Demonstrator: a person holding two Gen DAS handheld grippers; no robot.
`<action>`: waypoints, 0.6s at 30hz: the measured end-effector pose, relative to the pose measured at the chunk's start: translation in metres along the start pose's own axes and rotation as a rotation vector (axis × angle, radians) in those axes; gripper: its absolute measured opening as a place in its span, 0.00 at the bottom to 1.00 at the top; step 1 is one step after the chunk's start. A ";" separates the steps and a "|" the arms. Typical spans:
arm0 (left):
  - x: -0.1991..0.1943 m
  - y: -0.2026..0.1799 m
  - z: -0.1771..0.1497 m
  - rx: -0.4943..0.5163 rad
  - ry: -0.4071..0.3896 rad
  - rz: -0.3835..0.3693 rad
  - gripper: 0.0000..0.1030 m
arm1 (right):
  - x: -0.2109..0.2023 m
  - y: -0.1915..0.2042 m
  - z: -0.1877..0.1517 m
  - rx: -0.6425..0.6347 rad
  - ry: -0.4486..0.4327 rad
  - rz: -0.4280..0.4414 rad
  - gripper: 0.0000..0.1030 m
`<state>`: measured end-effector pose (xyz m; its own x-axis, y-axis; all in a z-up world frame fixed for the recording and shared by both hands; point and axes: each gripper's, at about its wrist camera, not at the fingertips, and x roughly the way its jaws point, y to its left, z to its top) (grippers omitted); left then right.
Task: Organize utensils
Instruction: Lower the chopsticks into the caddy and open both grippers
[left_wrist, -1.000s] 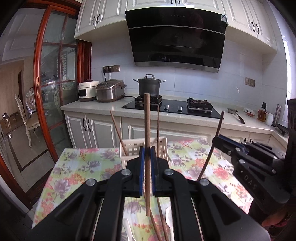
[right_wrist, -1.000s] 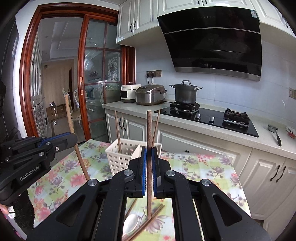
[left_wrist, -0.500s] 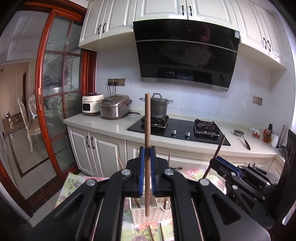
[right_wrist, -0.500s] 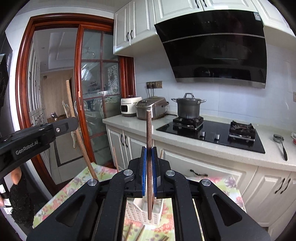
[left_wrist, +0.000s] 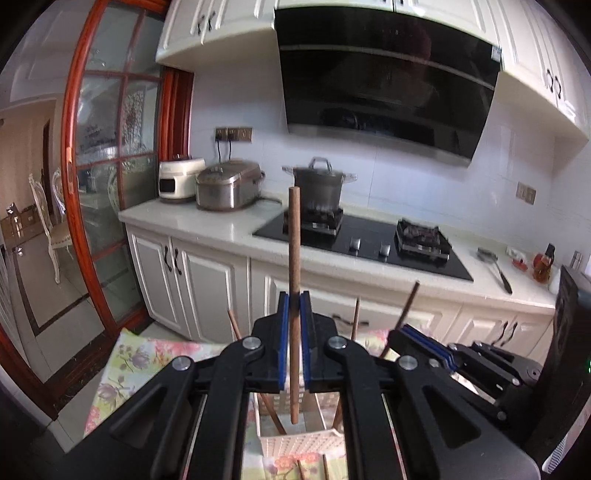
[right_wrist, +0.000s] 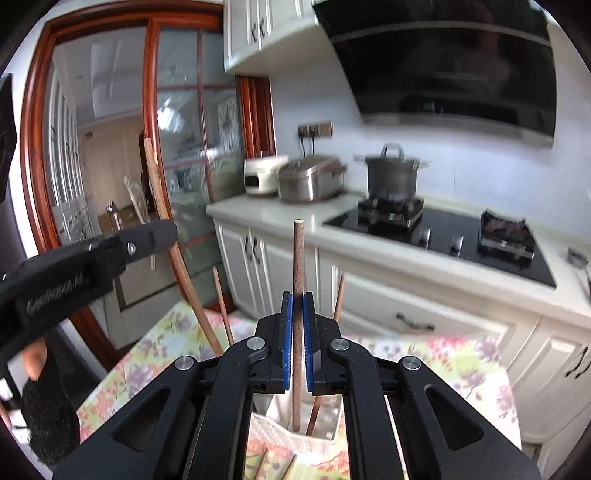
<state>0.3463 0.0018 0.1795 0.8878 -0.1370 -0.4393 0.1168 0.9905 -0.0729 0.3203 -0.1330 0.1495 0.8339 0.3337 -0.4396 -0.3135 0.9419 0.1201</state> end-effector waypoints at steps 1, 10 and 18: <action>0.007 0.001 -0.003 0.006 0.031 -0.005 0.06 | 0.008 0.000 -0.003 0.003 0.025 0.005 0.06; 0.066 0.021 -0.038 -0.052 0.196 -0.002 0.14 | 0.058 -0.007 -0.027 0.057 0.120 -0.020 0.12; 0.050 0.033 -0.060 -0.058 0.119 0.076 0.56 | 0.049 -0.032 -0.041 0.099 0.099 -0.037 0.41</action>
<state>0.3676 0.0265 0.1020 0.8336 -0.0658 -0.5485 0.0223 0.9961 -0.0857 0.3528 -0.1484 0.0879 0.7937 0.2977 -0.5304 -0.2330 0.9543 0.1870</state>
